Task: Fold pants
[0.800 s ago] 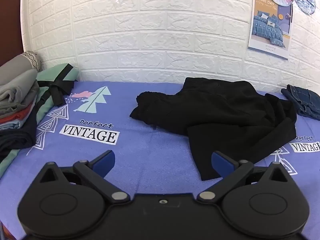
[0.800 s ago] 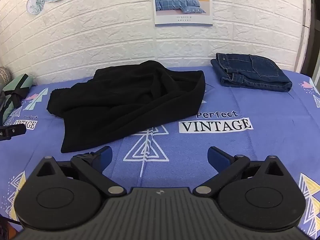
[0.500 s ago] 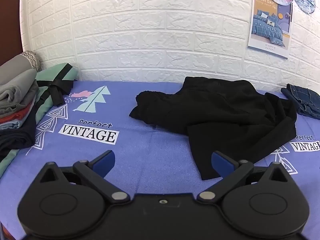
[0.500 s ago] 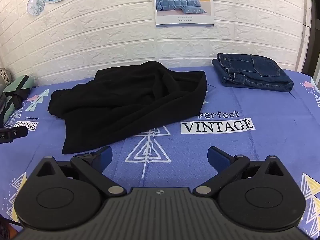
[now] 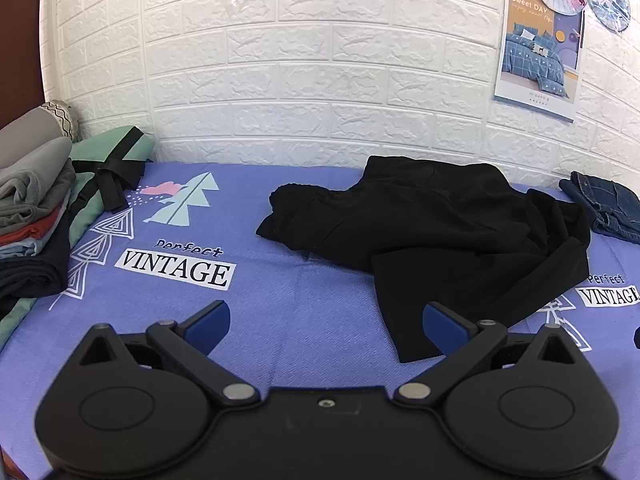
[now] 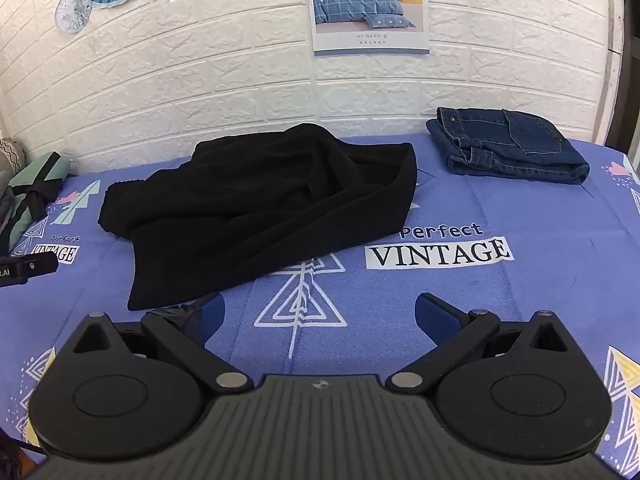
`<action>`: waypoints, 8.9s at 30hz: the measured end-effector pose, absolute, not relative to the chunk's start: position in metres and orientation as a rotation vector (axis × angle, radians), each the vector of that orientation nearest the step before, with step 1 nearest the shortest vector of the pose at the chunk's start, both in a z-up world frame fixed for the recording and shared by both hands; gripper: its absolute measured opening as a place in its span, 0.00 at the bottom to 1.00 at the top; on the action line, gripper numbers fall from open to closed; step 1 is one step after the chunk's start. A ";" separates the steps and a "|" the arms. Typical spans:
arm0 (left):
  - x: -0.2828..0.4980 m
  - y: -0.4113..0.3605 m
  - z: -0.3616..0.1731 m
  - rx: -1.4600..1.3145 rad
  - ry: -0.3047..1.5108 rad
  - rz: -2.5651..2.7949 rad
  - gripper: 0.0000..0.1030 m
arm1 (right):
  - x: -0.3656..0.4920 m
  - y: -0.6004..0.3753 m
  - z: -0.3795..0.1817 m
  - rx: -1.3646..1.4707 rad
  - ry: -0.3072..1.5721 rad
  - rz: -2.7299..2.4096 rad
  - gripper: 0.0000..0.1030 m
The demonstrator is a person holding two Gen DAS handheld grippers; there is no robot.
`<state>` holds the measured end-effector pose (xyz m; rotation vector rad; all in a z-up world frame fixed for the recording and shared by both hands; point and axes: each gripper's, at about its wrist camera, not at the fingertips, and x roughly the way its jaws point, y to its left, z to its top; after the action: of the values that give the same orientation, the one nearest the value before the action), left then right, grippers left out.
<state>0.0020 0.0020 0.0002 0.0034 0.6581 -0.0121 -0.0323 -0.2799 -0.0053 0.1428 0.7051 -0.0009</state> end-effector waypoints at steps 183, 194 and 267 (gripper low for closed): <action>0.270 0.081 0.085 -0.394 0.475 -0.248 0.00 | 0.129 -0.149 -0.078 0.272 0.664 0.439 0.97; 0.283 0.085 0.095 -0.418 0.484 -0.211 0.00 | 0.167 -0.121 -0.074 0.244 0.652 0.418 0.12; 0.069 0.211 -0.077 -0.569 0.732 0.229 0.08 | -0.116 -0.456 -0.038 0.236 0.661 -0.424 0.58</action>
<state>0.0695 0.2108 -0.0772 -0.5691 0.7320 0.2290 -0.1159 -0.4556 -0.0379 0.2364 0.6611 -0.4237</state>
